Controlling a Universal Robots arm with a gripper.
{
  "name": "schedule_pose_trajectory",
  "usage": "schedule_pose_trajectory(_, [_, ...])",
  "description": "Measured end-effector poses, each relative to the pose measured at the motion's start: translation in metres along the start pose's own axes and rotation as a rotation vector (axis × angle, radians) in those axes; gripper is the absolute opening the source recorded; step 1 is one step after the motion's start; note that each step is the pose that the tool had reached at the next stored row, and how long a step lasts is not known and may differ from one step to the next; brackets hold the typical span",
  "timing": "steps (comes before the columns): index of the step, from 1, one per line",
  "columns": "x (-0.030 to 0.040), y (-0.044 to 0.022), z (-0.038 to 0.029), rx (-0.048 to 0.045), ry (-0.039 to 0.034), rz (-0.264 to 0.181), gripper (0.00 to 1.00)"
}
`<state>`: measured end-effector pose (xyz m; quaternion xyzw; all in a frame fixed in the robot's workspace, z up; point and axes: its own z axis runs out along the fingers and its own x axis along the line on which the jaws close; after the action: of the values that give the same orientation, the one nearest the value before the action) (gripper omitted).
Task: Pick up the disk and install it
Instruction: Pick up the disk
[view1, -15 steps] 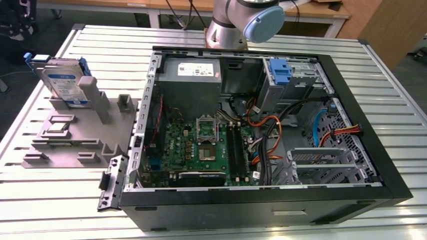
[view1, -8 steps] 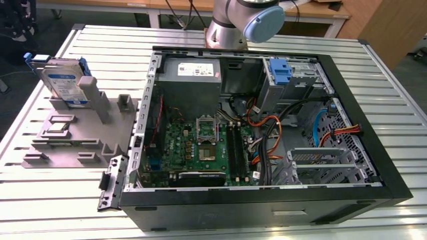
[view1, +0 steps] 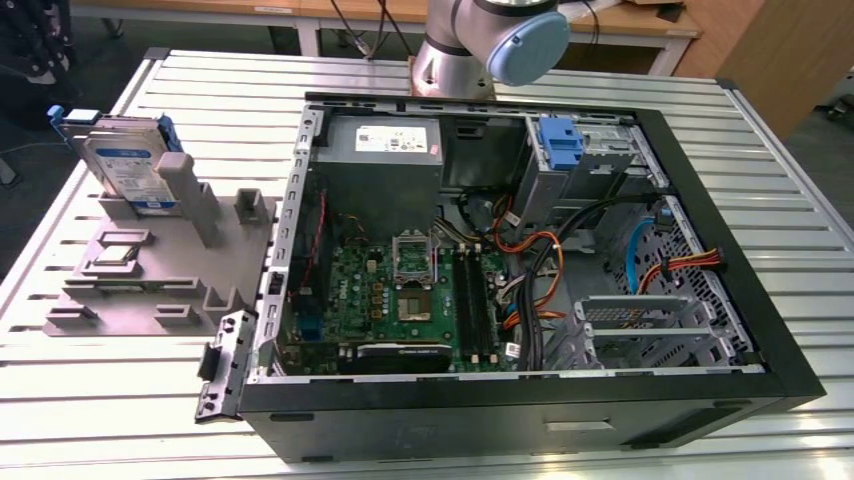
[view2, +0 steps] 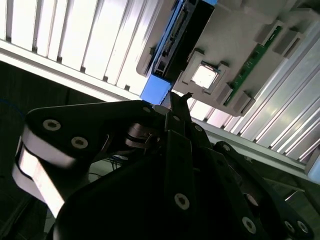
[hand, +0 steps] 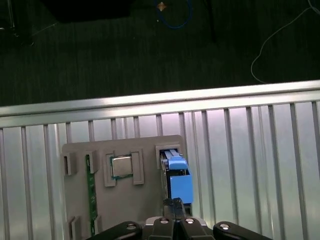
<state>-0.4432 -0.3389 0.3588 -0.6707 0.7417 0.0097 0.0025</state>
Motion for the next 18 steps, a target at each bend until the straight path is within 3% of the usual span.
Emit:
schedule_pose_trajectory(4, [-0.0008, 0.0001, 0.0003, -0.0003, -0.0005, 0.0, 0.1])
schedule_pose_trajectory(11, [-0.0009, 0.0001, 0.0017, -0.0001, -0.0006, 0.0, 0.41])
schedule_pose_trajectory(12, [-0.0008, 0.0001, 0.003, -0.0002, -0.0005, 0.0, 0.41])
schedule_pose_trajectory(14, [-0.0012, 0.0004, 0.0065, -0.0002, -0.0005, 0.0, 0.53])
schedule_pose_trajectory(17, [-0.0016, 0.0019, 0.0122, -0.0001, -0.0005, 0.0, 0.58])
schedule_pose_trajectory(18, [-0.0016, 0.003, 0.0139, -0.0002, -0.0005, 0.0, 0.65])
